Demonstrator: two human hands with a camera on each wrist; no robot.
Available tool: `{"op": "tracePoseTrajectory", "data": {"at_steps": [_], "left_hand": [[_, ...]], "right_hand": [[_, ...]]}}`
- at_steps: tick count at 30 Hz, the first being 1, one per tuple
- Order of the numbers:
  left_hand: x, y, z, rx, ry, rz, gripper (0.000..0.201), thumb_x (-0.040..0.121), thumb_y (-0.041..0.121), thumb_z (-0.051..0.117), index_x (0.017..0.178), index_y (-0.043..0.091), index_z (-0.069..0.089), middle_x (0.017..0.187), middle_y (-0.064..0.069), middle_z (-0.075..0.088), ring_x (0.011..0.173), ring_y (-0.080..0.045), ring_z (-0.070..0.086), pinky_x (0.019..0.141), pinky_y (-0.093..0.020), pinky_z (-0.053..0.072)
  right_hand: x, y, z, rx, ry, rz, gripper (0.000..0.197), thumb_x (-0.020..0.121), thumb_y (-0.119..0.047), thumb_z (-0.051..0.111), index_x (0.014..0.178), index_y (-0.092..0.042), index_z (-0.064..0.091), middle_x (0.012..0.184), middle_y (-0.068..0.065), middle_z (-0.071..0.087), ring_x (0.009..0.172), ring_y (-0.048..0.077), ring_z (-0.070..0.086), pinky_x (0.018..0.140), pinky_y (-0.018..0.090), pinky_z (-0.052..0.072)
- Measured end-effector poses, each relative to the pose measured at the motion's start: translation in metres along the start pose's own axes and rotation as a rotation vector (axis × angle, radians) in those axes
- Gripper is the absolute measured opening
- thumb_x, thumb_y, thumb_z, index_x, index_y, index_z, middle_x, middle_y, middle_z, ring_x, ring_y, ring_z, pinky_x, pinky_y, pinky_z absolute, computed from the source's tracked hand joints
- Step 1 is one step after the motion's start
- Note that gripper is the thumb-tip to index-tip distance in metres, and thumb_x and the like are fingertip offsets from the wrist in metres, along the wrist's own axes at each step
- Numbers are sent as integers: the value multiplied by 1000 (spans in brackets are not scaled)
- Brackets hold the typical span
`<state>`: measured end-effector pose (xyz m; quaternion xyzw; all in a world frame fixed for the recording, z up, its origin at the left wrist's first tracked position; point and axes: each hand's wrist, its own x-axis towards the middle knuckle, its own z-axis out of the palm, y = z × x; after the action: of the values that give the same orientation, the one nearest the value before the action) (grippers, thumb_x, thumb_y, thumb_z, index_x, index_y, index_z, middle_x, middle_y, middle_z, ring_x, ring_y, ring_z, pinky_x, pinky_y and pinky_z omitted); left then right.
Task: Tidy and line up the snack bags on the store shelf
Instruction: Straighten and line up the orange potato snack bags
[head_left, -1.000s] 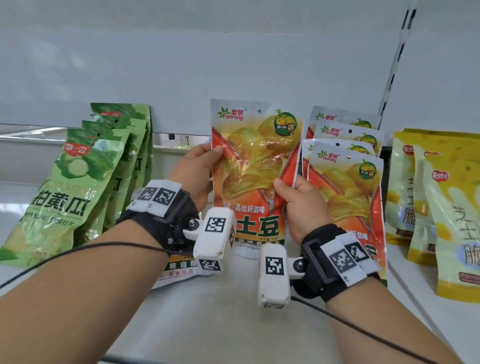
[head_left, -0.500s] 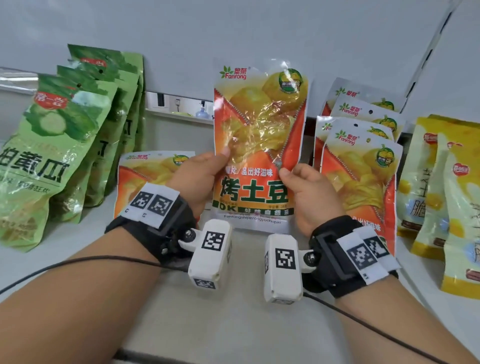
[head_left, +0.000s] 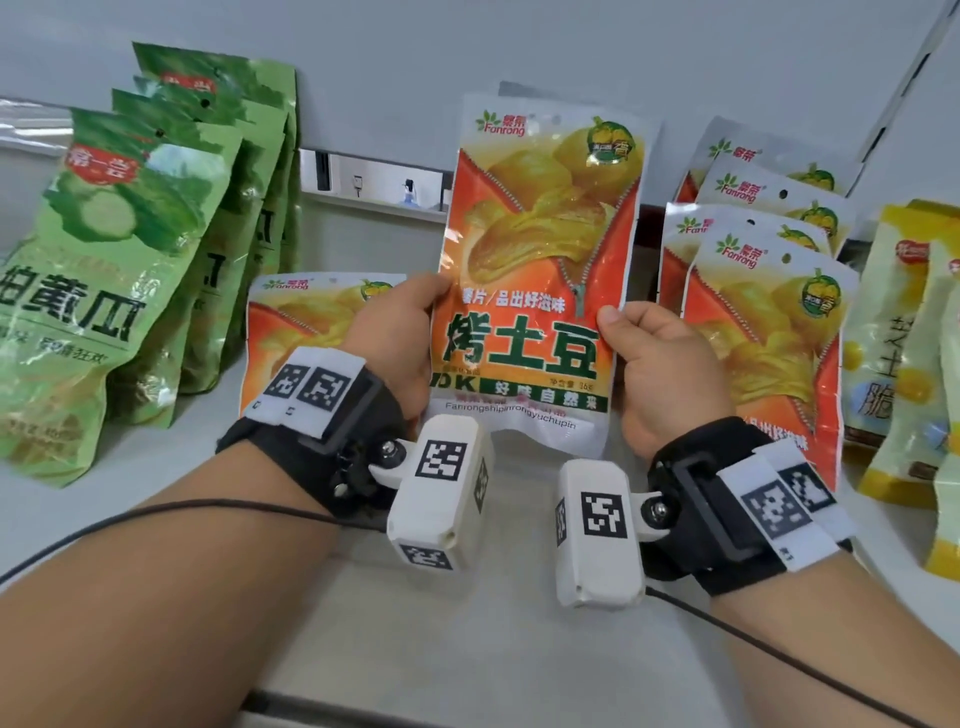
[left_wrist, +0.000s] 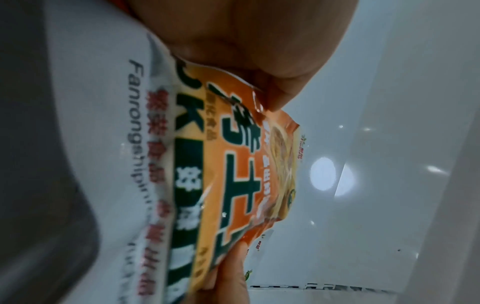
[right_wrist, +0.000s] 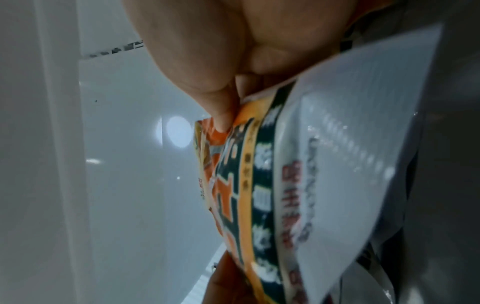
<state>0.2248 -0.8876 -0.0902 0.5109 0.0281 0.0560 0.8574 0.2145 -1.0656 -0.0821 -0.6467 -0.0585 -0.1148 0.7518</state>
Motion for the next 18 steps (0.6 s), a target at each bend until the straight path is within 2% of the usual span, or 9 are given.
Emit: {"op": "tracePoseTrajectory", "data": {"at_steps": [2,3,4,5,7,8,10,13,18], "left_hand": [[0,0,-2,-29,-13,-6,26,93,28,51,90,6,64,86,-14,74,77,-30,72,73,-52,58],[0,0,-2,-45,-16,4,26,94,29,51,90,7,64,85,-14,74,76,-29,72,68,-48,59],[-1,0,-3,-47,-12,18,27,94,30,51,89,8,65,86,-14,75,77,-28,73,66,-46,58],[-1,0,-3,-37,-3,32,27,94,31,52,87,10,65,86,-13,75,78,-29,73,68,-46,58],[-1,1,-4,0,12,57,29,94,34,51,80,13,66,86,-13,75,83,-30,72,78,-53,56],[-1,1,-5,17,7,63,29,94,34,51,79,14,66,87,-12,75,85,-30,72,82,-54,55],[-5,1,-4,8,-45,51,26,95,32,51,88,12,67,88,-13,74,84,-29,72,77,-51,57],[-11,-1,1,93,-158,9,37,93,25,54,122,2,56,106,-18,71,91,-34,69,71,-48,57],[-14,-1,1,139,-168,72,23,94,19,53,113,9,60,96,-9,74,81,-26,71,68,-44,57]], "right_hand": [[-1,-2,-1,59,-100,66,10,84,-18,65,76,-16,60,72,1,70,70,19,67,79,47,55],[-2,-3,-2,78,-172,97,12,76,-22,70,82,-16,61,76,0,72,73,18,68,79,46,55],[-3,-3,-3,57,-256,132,27,66,-25,73,90,-17,62,83,1,74,78,18,70,79,44,56],[-5,-2,-4,0,-336,167,40,59,-25,75,97,-19,62,89,1,74,82,19,71,75,41,58],[-8,0,-4,-94,-420,197,47,62,-12,76,104,-21,59,89,1,74,74,20,72,58,30,58],[-9,0,-4,-110,-412,191,44,68,-2,74,104,-20,57,85,1,74,66,19,71,50,25,55],[-8,-2,-2,-98,-353,152,40,75,8,67,103,-19,57,79,0,73,58,16,69,43,20,49],[-6,-5,-3,-22,-327,118,38,77,9,65,101,-20,57,75,-3,72,59,12,68,44,19,48],[-6,-5,-5,-77,-333,193,50,74,7,69,114,-18,52,71,-1,71,53,12,64,43,19,46]]}}
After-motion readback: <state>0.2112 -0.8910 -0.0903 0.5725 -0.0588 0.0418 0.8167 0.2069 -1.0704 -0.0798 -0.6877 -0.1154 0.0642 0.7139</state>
